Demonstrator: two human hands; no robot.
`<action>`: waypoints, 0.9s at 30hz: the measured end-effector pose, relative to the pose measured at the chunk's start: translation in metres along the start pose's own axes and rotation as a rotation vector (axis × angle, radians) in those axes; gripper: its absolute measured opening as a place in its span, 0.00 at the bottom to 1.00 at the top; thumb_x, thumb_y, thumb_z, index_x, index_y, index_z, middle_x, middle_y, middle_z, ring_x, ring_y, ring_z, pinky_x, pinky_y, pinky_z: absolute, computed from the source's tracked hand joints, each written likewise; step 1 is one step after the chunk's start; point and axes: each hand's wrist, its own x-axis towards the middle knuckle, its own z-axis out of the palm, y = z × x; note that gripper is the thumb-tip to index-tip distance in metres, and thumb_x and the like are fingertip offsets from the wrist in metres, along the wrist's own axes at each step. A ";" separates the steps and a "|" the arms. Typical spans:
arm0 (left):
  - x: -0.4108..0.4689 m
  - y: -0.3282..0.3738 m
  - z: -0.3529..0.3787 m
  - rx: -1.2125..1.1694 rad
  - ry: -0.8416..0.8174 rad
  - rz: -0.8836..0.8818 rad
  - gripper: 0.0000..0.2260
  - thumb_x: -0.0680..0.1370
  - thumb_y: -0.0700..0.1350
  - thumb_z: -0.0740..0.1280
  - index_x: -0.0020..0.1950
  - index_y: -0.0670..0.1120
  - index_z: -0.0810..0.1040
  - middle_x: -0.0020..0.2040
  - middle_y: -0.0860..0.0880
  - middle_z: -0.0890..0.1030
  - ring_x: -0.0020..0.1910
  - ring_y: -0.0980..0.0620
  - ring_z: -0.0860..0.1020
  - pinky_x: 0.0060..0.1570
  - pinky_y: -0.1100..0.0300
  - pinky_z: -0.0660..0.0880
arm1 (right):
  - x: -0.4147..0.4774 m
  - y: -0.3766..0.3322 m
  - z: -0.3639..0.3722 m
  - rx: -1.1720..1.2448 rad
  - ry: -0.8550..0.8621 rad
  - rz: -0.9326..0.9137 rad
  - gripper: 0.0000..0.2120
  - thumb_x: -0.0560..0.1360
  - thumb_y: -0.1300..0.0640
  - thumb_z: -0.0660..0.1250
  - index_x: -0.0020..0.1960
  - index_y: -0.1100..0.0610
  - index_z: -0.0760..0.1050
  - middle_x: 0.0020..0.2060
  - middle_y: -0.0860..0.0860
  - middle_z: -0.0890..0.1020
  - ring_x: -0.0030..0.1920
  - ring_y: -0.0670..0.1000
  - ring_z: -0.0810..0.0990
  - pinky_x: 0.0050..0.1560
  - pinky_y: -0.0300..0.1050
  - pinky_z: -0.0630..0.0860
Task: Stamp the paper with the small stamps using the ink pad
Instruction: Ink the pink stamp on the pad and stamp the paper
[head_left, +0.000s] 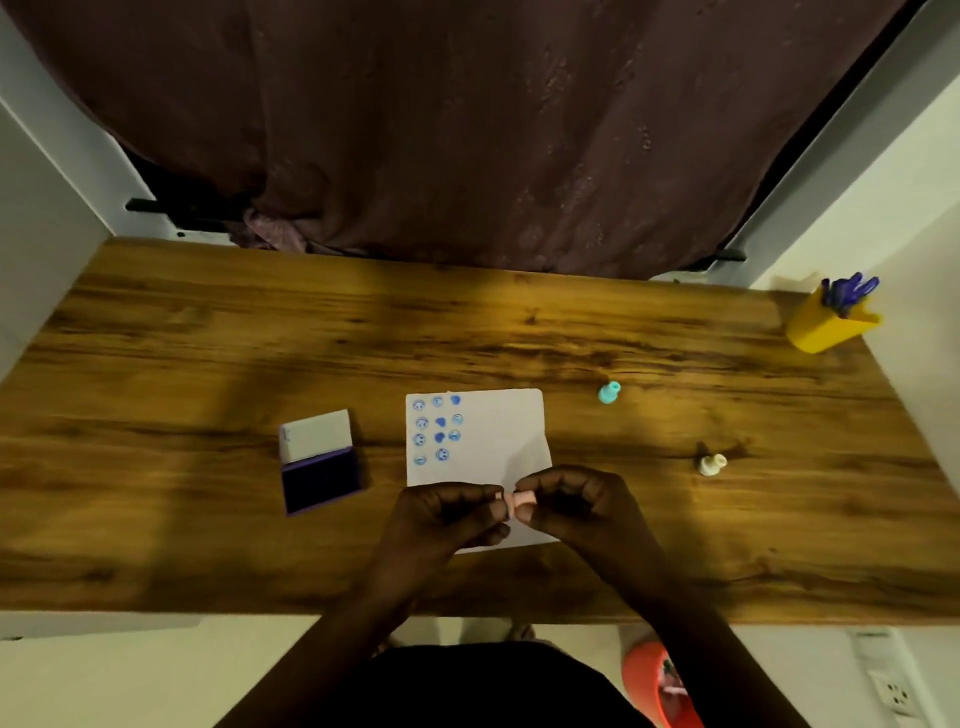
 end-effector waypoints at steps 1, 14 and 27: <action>0.001 0.000 0.004 -0.001 -0.014 0.005 0.10 0.72 0.45 0.77 0.54 0.51 0.90 0.49 0.45 0.90 0.47 0.44 0.89 0.48 0.58 0.85 | 0.000 0.002 -0.004 -0.005 -0.002 -0.007 0.10 0.73 0.62 0.78 0.53 0.53 0.87 0.48 0.50 0.89 0.50 0.51 0.88 0.54 0.48 0.84; 0.025 -0.005 0.051 0.114 0.024 0.113 0.13 0.72 0.37 0.79 0.51 0.52 0.91 0.49 0.47 0.91 0.50 0.45 0.89 0.57 0.43 0.84 | 0.008 0.017 -0.052 0.051 -0.075 0.079 0.12 0.72 0.44 0.75 0.47 0.51 0.88 0.39 0.52 0.89 0.37 0.48 0.87 0.41 0.37 0.80; 0.043 -0.019 0.078 0.151 0.152 0.031 0.13 0.75 0.40 0.78 0.49 0.59 0.89 0.48 0.51 0.90 0.51 0.49 0.88 0.59 0.46 0.84 | 0.094 0.027 -0.149 -0.654 0.334 -0.096 0.04 0.75 0.55 0.76 0.48 0.55 0.84 0.43 0.49 0.87 0.38 0.43 0.83 0.36 0.29 0.72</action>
